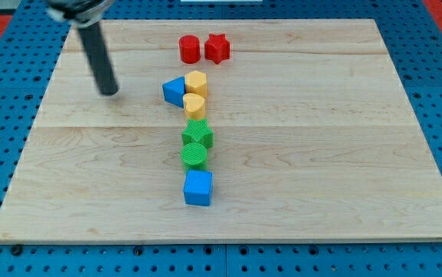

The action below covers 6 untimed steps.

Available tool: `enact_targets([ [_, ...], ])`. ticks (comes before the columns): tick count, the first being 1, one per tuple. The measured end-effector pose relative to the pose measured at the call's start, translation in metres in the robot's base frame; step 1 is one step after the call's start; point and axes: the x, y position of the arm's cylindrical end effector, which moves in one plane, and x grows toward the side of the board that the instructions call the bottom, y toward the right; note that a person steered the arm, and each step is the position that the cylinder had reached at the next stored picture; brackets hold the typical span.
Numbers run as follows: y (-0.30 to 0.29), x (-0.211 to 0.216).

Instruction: Push the blue cube into the green circle

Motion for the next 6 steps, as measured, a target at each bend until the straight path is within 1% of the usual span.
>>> enact_targets([
  [1,0.005,0.122],
  [2,0.095,0.213],
  [3,0.177,0.213],
  [4,0.201,0.213],
  [5,0.164,0.176],
  [6,0.133,0.175],
])
